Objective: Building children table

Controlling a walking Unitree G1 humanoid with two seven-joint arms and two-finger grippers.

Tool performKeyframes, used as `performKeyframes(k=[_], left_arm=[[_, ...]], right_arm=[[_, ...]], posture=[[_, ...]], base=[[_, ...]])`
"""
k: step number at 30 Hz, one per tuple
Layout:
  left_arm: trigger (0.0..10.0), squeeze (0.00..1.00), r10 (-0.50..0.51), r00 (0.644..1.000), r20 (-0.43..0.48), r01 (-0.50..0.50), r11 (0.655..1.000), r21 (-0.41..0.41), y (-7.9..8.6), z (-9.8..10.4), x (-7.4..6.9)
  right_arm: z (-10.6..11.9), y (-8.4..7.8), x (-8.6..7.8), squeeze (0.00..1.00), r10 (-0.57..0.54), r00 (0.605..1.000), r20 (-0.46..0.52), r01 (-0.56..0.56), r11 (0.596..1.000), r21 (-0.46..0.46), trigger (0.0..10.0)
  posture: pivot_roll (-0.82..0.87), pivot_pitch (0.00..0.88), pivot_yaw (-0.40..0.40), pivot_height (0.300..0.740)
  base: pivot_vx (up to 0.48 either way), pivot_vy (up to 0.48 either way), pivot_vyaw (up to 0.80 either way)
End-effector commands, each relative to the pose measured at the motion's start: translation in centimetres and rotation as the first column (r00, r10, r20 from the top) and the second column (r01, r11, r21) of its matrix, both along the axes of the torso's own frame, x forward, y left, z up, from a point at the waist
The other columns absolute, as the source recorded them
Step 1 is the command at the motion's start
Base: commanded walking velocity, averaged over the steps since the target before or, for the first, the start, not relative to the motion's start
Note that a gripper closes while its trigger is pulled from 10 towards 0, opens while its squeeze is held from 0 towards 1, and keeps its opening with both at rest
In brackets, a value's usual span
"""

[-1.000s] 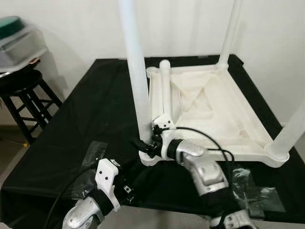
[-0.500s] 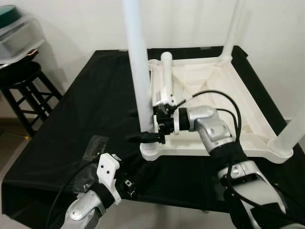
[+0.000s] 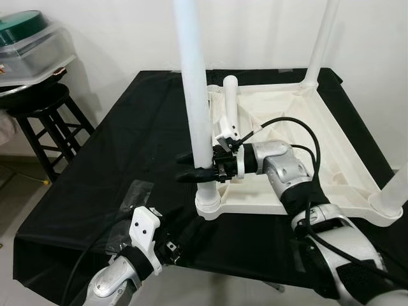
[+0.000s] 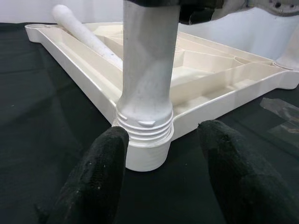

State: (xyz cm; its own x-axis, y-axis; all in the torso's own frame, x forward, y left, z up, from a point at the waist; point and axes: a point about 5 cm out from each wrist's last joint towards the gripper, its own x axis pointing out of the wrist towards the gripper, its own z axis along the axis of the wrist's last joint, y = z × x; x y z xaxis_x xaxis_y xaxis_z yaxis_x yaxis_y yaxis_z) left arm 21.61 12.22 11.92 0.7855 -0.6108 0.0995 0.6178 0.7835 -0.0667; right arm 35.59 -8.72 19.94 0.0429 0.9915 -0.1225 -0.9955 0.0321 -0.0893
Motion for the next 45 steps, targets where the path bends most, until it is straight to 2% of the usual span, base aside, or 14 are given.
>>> performKeyframes(k=[1, 7, 8, 10, 13, 22, 23, 24, 28, 34, 35, 36, 37, 45], left_arm=[[10.0, 0.0, 0.02, 1.0, -0.018, -0.02, 1.0, 0.017, 0.4, -0.5, -0.2], [10.0, 0.0, 0.023, 1.0, -0.019, -0.023, 1.0, 0.02, 0.6, -0.4, -0.3], [10.0, 0.0, 0.023, 1.0, -0.021, -0.023, 1.0, 0.019, 0.7, -0.4, -0.3], [10.0, 0.0, 0.021, 0.999, -0.025, -0.021, 1.0, 0.019, 0.9, -0.4, -0.2], [10.0, 0.0, 0.02, 0.999, -0.028, -0.019, 1.0, 0.019, 0.9, -0.4, 0.0], [10.0, 0.0, 0.029, 0.999, -0.024, -0.029, 0.999, 0.017, 0.7, -0.4, 0.1], [10.0, 0.0, 0.031, 0.999, -0.023, -0.031, 0.999, 0.015, 0.5, -0.4, 0.2], [10.0, 0.0, 0.031, 0.999, -0.023, -0.031, 0.999, 0.015, 0.5, -0.4, 0.2], [10.0, 0.0, 0.025, 0.999, -0.027, -0.025, 1.0, 0.013, 0.4, -0.4, 0.3], [10.0, 0.0, 0.024, 0.999, -0.027, -0.024, 1.0, 0.013, 0.3, -0.5, 0.3], [10.0, 0.0, 0.025, 0.999, -0.027, -0.025, 1.0, 0.014, 0.3, -0.5, 0.3], [10.0, 0.0, 0.026, 0.999, -0.027, -0.026, 1.0, 0.015, 0.3, -0.5, 0.3], [10.0, 0.0, 0.028, 0.999, -0.027, -0.028, 0.999, 0.017, 0.3, -0.5, 0.4], [10.0, 0.0, 0.029, 0.999, -0.028, -0.029, 0.999, 0.019, 0.1, -0.6, 0.5]], right_arm=[[-2.7, -1.2, -0.4, 0.0, -0.086, 0.994, -0.06, 0.084, 0.995, -0.045, 0.0], [-6.0, -1.3, -1.3, 0.0, -0.47, 0.882, -0.039, 0.463, 0.879, -0.116, 0.0], [-7.0, -0.7, -2.3, 0.0, -0.717, 0.694, -0.067, 0.71, 0.697, -0.097, 0.0], [-7.7, 0.6, -5.3, 0.0, -0.839, 0.529, -0.13, 0.836, 0.541, -0.09, 0.0], [-7.2, 1.0, -4.8, 0.0, -0.81, 0.581, -0.084, 0.807, 0.586, -0.069, 0.0], [-6.1, 1.3, -2.8, 0.0, -0.795, 0.606, -0.038, 0.793, 0.607, -0.052, 0.0], [-4.6, 1.8, -2.0, 1.0, -0.707, 0.704, -0.062, 0.708, 0.706, -0.012, 10.0], [-4.6, 1.8, -2.0, 1.0, -0.707, 0.704, -0.062, 0.708, 0.706, -0.012, 10.0], [-1.0, 2.9, -2.4, 1.0, -0.479, 0.876, -0.05, 0.482, 0.871, 0.095, 10.0], [1.3, 2.6, -1.5, 1.0, -0.227, 0.972, 0.054, 0.217, 0.965, 0.151, 10.0], [1.8, 2.5, -0.7, 0.52, -0.21, 0.975, 0.078, 0.197, 0.97, 0.145, 10.0], [2.1, 2.5, -0.2, 0.52, -0.211, 0.974, 0.087, 0.198, 0.97, 0.14, 10.0], [2.3, 2.5, 0.1, 0.0, -0.17, 0.983, 0.068, 0.161, 0.979, 0.124, 10.0], [0.9, 2.8, 0.6, 0.0, -0.082, 0.997, 0.011, 0.082, 0.996, 0.024, 10.0]], posture=[[0.02, 0.057, 0.055, 0.74], [0.0, 0.072, 0.056, 0.74], [-0.02, 0.086, 0.061, 0.74], [-0.03, 0.085, 0.073, 0.74], [-0.04, 0.073, 0.074, 0.74], [-0.02, 0.068, 0.053, 0.74], [-0.02, 0.066, 0.051, 0.74], [-0.02, 0.066, 0.051, 0.74], [-0.02, 0.061, 0.05, 0.74], [-0.01, 0.054, 0.042, 0.74], [0.0, 0.053, 0.041, 0.74], [0.0, 0.053, 0.041, 0.74], [0.01, 0.051, 0.04, 0.74], [0.02, 0.044, 0.024, 0.74]], base=[[0.0, 0.0, 0.0], [0.0, 0.0, 0.0], [0.0, 0.0, 0.0], [0.0, 0.0, 0.0], [0.0, 0.0, 0.0], [0.0, 0.0, 0.0], [0.0, 0.0, 0.0], [0.0, 0.0, 0.0], [0.0, 0.0, 0.0], [0.0, 0.0, 0.0], [0.0, 0.0, 0.0], [0.0, 0.0, 0.0], [0.0, 0.0, 0.0], [0.0, 0.0, 0.0]])
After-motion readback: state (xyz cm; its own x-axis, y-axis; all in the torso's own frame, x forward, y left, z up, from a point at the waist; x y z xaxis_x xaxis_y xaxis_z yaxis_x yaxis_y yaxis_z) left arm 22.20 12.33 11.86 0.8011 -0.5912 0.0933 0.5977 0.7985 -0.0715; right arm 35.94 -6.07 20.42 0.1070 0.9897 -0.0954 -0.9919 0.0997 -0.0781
